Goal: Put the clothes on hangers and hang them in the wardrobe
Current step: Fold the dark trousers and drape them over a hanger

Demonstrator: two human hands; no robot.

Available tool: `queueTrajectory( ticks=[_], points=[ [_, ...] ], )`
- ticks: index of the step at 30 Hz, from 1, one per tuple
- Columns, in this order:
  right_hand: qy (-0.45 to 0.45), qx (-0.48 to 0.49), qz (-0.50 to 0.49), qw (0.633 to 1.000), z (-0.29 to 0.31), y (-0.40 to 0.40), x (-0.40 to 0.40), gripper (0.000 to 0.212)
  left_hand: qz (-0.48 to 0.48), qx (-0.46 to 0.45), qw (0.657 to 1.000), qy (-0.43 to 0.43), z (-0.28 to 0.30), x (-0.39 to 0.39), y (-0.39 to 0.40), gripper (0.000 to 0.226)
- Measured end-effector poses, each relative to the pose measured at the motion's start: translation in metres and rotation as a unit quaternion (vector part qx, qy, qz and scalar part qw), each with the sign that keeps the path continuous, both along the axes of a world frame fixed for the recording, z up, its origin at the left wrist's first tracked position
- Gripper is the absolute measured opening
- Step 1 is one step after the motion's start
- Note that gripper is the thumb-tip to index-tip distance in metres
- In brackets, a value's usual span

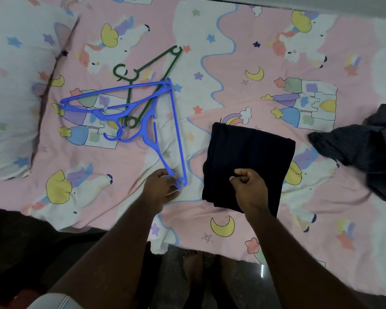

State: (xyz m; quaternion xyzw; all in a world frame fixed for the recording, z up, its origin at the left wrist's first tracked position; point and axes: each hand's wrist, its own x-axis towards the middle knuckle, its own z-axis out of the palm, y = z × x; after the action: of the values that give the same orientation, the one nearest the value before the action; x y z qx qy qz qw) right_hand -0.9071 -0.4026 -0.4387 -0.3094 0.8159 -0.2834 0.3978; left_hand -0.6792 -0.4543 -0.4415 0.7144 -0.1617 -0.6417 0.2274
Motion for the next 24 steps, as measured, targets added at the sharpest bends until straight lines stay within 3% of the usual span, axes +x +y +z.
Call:
queueTrajectory(
  ticks=[4,8,10,13,15,18,22,24],
  points=[
    [-0.03,-0.016,0.038,0.999,0.02,-0.01,0.022,0.028,0.066,-0.049,0.994,0.071,0.034,-0.01,0.014,0.014],
    [-0.163,-0.075,0.126,0.976,0.06,-0.03,0.055,0.043,0.076,-0.157,0.985,-0.001,0.071,-0.027,0.018,0.011],
    [-0.208,-0.078,0.16,0.962,0.081,-0.04,0.068,0.049,0.027,-0.204,0.978,-0.027,0.082,-0.034,0.021,0.012],
    [-0.18,-0.049,0.207,0.96,0.101,-0.05,0.075,0.056,-0.094,-0.239,0.965,-0.054,0.095,-0.045,0.025,0.026],
    [-0.134,-0.051,0.225,0.964,0.107,-0.052,0.069,0.041,-0.173,-0.244,0.952,-0.061,0.101,-0.051,0.03,0.031],
    [-0.107,-0.073,0.205,0.97,0.109,-0.047,0.047,0.016,-0.218,-0.238,0.945,-0.058,0.098,-0.055,0.039,0.017],
    [-0.089,-0.065,0.185,0.976,0.101,-0.013,0.0,0.016,-0.162,-0.169,0.968,-0.085,0.084,-0.054,0.056,0.015],
    [-0.109,-0.059,0.148,0.981,0.095,0.011,-0.024,0.014,-0.194,-0.129,0.966,-0.109,0.067,-0.058,0.064,0.003]
  ],
)
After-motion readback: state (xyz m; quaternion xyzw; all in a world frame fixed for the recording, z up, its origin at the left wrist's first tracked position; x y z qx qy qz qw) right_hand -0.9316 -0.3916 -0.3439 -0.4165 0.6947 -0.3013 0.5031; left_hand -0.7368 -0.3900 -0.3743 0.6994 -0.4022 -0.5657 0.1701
